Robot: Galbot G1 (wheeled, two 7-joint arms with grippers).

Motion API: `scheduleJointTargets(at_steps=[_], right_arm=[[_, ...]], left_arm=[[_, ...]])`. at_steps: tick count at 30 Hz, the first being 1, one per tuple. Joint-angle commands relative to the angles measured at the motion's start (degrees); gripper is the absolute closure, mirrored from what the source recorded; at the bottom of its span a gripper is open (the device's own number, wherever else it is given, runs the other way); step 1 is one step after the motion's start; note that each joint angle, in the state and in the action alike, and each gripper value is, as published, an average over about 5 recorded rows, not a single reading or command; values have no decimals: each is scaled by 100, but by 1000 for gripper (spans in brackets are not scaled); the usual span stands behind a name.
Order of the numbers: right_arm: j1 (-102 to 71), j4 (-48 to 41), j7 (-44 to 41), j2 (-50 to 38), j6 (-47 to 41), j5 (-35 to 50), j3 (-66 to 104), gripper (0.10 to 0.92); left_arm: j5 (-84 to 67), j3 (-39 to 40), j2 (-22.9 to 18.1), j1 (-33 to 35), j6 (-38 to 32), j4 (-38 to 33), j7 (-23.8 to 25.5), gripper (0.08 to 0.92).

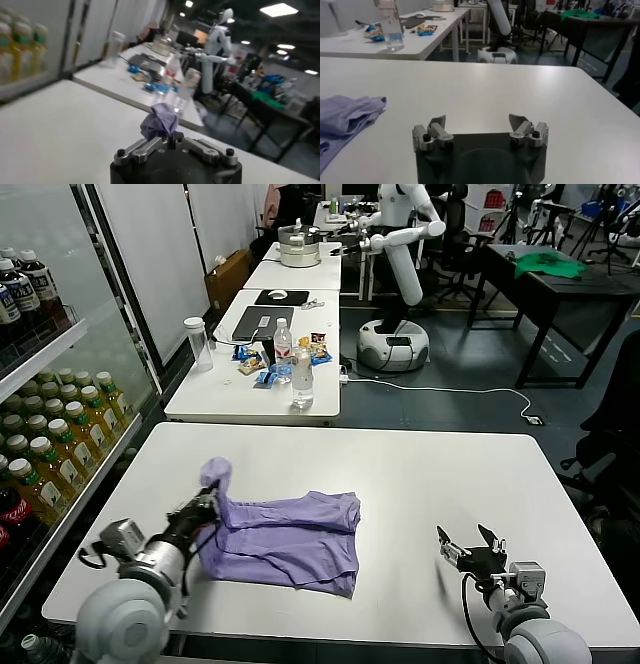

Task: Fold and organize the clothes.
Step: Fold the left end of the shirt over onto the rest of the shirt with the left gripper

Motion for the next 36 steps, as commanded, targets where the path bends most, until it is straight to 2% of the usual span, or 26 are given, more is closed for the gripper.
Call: scheduleJointTargets(at_steps=[1,16,20,24,27,36], right_arm=[[28,-67,-6,4,11,-3,-19,203],[145,-163,-33,-47,31,36,-27,203],[193,-201,-34,-66,30,49,-36,203],[249,-241,-35,-99,28,63,-55,203],[301,-280,-36,-132,27,79,-69,203],[437,-374,-39,-157,25,106,-118,203]], left_arm=[[-4,1290,-841,-427,-39,363,-102,882],[896,2112,-1305,-936,-39,1354,-272,882],[931,2299,-1336,-987,28,1419,-191,882],[1083,2368,-1359,-1006,49,1488,101,876],[1085,2359,-1282,-972,34,1413,389,823],[333,2072,-1026,-720,37,584,940,567]])
